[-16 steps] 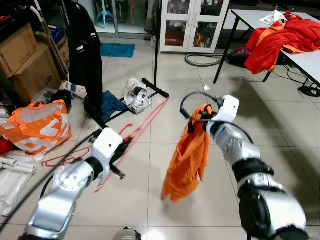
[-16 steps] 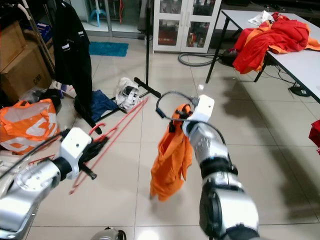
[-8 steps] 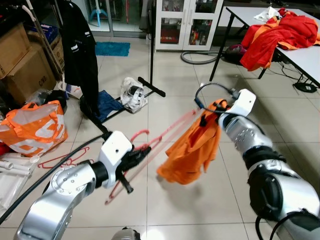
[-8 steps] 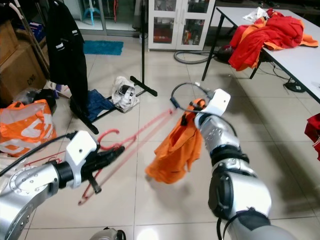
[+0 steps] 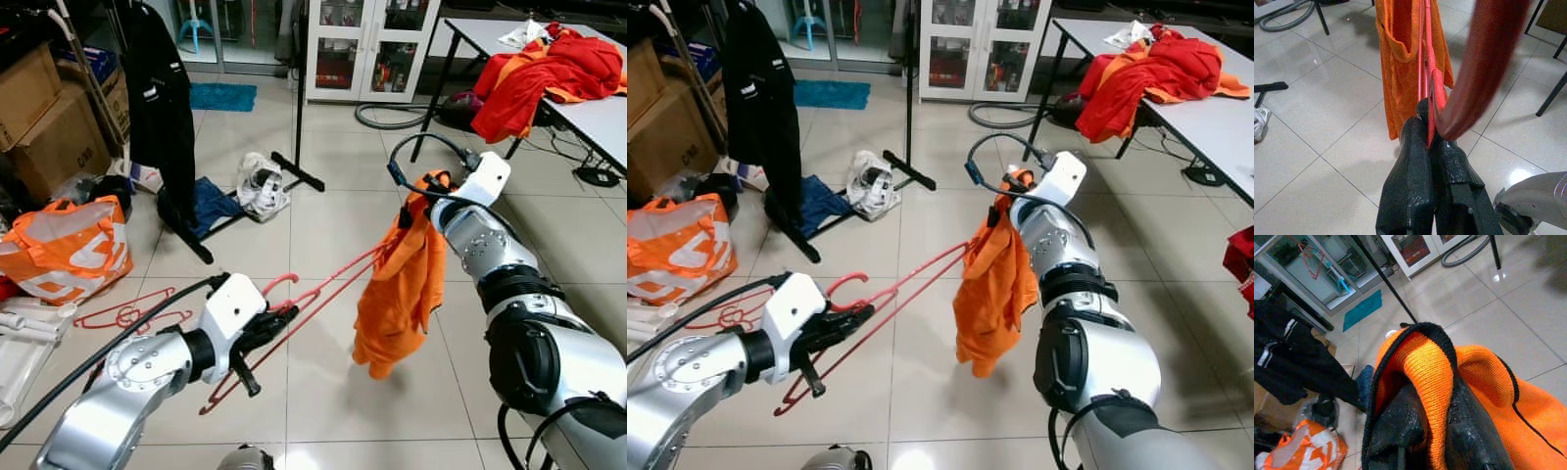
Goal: Hang hanger
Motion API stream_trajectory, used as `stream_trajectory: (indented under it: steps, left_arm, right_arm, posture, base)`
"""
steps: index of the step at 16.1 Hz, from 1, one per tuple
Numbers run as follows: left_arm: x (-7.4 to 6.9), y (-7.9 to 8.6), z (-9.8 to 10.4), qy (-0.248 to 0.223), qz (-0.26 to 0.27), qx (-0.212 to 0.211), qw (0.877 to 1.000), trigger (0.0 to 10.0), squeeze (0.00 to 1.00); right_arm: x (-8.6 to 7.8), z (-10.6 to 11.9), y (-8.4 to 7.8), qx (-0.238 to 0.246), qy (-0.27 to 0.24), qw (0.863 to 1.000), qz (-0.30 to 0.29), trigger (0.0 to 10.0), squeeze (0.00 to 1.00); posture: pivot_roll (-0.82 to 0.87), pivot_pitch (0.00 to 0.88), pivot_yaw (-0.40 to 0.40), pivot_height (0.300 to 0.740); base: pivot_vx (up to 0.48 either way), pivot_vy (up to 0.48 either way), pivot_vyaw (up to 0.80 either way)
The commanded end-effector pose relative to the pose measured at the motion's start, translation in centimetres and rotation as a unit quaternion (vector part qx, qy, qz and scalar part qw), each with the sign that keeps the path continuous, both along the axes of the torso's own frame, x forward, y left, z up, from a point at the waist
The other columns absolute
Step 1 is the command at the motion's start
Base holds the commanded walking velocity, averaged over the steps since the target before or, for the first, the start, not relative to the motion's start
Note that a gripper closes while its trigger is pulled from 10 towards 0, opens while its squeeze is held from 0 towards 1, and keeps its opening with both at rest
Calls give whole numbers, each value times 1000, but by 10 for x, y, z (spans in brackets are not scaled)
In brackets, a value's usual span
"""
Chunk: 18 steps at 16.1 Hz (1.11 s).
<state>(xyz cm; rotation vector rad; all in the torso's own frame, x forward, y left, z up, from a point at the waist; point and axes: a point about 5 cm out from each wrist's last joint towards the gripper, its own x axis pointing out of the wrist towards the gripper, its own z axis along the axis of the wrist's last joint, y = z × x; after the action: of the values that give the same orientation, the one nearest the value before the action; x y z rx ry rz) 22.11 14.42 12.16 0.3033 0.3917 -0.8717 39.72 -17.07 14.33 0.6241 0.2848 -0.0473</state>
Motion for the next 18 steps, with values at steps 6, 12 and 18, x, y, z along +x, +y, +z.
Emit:
stream_trajectory:
  steps: [6, 12, 18]
  left_arm:
    - [6, -6, 6, -25, -9, 0, 1000, 10000, 0]
    - [8, -6, 24, -46, -4, -31, 998, 10000, 0]
    - [11, -3, 13, -33, 4, -14, 999, 10000, 0]
  right_arm:
    - [1, 11, 2, -4, -31, 999, 16, 0, 0]
    - [-2, 5, -13, -34, -25, 999, 6, 0, 0]
    - [-2, 11, -11, -27, -34, 999, 14, 0, 0]
  posture:
    - [57, 0, -52, 740]
    - [62, 0, -58, 740]
    - [59, 0, -58, 740]
  base:
    - [0, 0, 0]
    - [0, 0, 0]
    - [0, 0, 0]
